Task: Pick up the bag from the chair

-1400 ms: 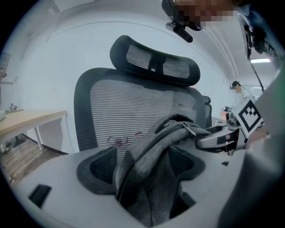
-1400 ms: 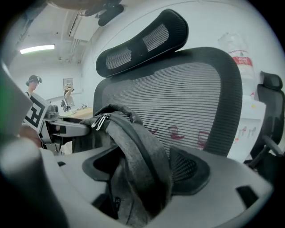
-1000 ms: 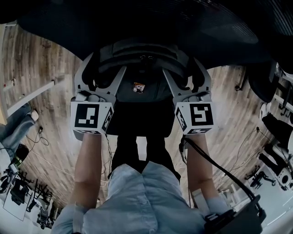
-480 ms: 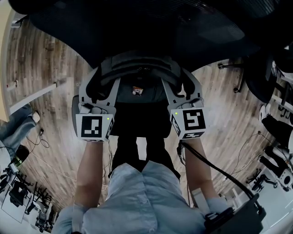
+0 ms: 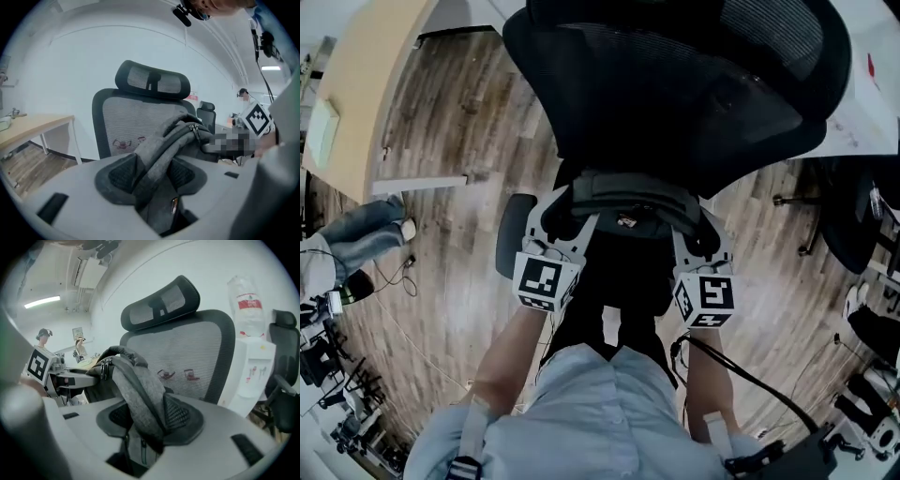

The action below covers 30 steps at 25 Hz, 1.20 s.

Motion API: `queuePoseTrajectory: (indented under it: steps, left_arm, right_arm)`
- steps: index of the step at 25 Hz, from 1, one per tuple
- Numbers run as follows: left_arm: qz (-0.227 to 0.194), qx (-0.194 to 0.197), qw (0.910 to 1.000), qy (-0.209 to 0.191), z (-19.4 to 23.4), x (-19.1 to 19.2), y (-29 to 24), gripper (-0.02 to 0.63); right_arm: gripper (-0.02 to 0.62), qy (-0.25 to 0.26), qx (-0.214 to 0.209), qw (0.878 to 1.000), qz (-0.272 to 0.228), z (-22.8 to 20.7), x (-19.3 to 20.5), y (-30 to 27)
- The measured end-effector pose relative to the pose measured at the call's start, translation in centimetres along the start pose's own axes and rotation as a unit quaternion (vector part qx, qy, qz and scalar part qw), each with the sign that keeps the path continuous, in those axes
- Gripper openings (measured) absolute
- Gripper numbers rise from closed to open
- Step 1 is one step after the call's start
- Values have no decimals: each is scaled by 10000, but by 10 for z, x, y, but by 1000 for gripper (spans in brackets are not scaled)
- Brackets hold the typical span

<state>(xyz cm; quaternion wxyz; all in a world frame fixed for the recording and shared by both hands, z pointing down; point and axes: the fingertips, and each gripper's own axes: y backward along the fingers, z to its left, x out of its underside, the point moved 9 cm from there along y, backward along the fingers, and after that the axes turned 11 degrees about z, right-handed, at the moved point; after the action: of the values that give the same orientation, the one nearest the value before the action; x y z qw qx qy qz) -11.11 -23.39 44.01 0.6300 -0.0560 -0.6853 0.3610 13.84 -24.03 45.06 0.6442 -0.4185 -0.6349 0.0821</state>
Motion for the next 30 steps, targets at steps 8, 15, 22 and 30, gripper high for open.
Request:
queuePoseTrajectory:
  steps: [8, 15, 22, 30]
  left_arm:
    - [-406, -308, 9986, -114, -2, -32, 58, 199]
    - [-830, -452, 9951, -299, -14, -115, 90, 207]
    - [-1058, -594, 9918, -405, -50, -179, 112, 207]
    - [-1183, -535, 9903, -492, -67, -197, 113, 207]
  right_arm:
    - [152, 309, -133, 9987, -386, 28, -39, 41]
    - [153, 307, -31, 9965, -773, 24, -104, 93]
    - [155, 502, -9, 9913, -1217, 1, -147, 145]
    - [155, 594, 229, 9878, -1420, -10, -154, 167]
